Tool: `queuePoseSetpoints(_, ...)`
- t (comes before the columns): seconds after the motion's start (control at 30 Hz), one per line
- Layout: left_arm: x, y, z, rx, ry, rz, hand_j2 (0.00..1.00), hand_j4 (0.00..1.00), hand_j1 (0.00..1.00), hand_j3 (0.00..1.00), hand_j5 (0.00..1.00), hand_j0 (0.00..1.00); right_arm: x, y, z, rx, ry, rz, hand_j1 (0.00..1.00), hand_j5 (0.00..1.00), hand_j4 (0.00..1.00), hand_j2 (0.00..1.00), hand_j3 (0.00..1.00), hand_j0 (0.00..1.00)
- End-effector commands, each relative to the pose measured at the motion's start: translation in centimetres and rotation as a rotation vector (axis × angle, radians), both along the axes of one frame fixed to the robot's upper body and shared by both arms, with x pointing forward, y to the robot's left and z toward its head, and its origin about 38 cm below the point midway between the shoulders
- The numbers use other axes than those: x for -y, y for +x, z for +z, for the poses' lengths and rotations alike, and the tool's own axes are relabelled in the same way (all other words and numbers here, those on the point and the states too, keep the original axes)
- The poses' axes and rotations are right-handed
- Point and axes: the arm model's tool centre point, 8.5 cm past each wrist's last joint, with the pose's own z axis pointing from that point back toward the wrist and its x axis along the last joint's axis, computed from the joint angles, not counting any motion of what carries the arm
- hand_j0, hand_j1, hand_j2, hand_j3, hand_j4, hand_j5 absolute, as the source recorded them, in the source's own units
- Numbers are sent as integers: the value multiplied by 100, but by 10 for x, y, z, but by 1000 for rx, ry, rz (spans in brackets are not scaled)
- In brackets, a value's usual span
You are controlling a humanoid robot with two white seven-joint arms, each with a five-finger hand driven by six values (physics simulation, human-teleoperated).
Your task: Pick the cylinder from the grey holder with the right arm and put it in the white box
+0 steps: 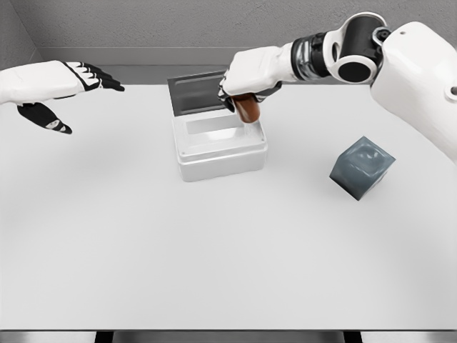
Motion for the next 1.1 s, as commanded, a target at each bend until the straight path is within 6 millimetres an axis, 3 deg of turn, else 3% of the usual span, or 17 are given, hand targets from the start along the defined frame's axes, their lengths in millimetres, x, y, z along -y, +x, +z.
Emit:
queuePoseSetpoints(0.0,0,0,0,-1,-6,3,100,100,100,100,100,100,-1,0,0,5,-3,-2,50,50,50,50,50,50)
queuePoseSetpoints(0.03,0,0,1,-1,-7,2,100,100,100,100,100,100,-1,1,-1,3,-4,-2,52,52,52,52,52,52)
queuePoseSetpoints(0.1,0,0,0,-1,-7,2,100,100,100,100,100,100,-5,0,-1,10,-8,4,79,79,79,79,79,79)
queuePoseSetpoints(0.17,0,0,0,-2,-6,1,100,100,100,100,100,100,-6,0,0,11,-6,7,92,92,92,92,92,92)
queuePoseSetpoints(0.4,2,0,-2,-7,-1,-3,100,100,100,100,100,100,-10,-4,3,18,-1,22,98,98,98,98,98,98)
queuePoseSetpoints(0.5,4,1,-2,-5,-3,-7,100,100,100,100,100,100,-3,-28,21,76,5,93,98,98,98,98,98,98)
queuePoseSetpoints(0.63,27,23,-15,-11,1,-15,100,100,100,100,100,100,40,-56,42,133,28,102,98,98,98,98,98,98)
queuePoseSetpoints(0.77,30,45,-18,-11,13,25,100,100,100,100,100,100,92,-96,68,141,94,91,99,99,99,99,99,99)
queuePoseSetpoints(0.87,33,49,-20,-14,14,31,100,100,100,100,100,100,140,-106,85,74,227,10,99,99,99,99,99,99)
queuePoseSetpoints(1.07,37,56,-24,-19,14,41,100,100,100,100,100,100,180,-125,97,-81,634,-7,99,99,99,99,99,99)
